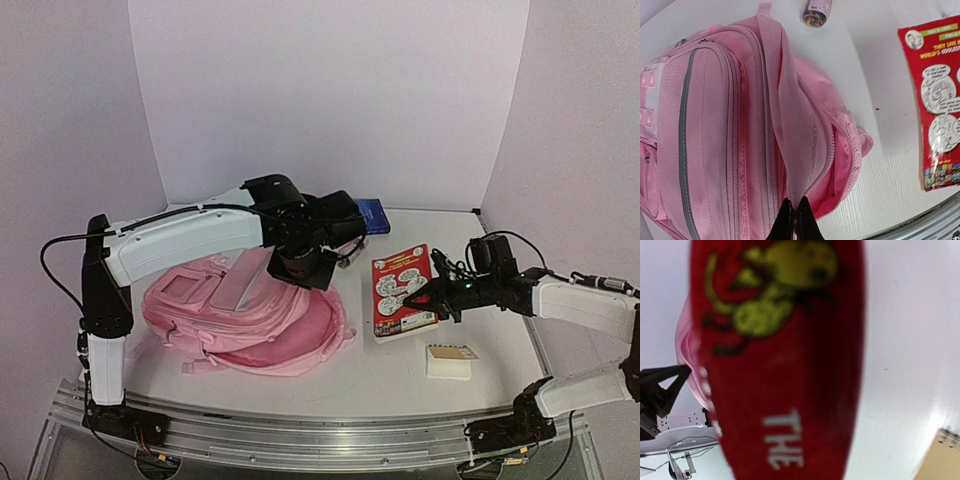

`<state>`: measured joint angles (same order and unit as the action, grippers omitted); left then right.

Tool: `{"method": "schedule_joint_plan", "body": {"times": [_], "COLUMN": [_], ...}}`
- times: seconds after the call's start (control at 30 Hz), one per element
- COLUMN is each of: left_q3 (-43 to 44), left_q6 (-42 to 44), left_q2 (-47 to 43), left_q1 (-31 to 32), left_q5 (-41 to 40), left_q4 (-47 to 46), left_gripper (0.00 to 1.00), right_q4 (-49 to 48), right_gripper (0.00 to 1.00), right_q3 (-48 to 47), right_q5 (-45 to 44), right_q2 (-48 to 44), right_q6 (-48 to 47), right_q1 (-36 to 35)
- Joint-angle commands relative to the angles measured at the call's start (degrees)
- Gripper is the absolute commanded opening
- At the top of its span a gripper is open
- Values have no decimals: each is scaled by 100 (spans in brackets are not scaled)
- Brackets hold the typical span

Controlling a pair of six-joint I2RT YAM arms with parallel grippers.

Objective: Pack the student bag
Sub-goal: Place the book in the student bag.

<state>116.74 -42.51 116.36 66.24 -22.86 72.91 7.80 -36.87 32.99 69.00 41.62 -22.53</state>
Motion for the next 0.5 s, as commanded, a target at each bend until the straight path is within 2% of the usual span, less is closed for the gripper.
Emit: {"method": "schedule_joint_plan", "body": {"times": [0.0,0.2,0.47], "left_q3": [667,673,546], "left_q6": [-38,-26,-94], "left_q2": [-551,-1021,-1348], "left_q1": [-54,-63,-151], "left_q5": [-617,-696,-741], "left_q4": [447,394,368], "left_gripper": [0,0,0], "right_q4": [-1481,-2783,-3507], "right_gripper": [0,0,0], "right_q3": [-516,-1234,-2685], "right_q5": [57,-278,-824], "right_q2": [444,1599,3428], "right_q6": [698,1387,2111], "right_q1": [-783,-1687,-2339]}}
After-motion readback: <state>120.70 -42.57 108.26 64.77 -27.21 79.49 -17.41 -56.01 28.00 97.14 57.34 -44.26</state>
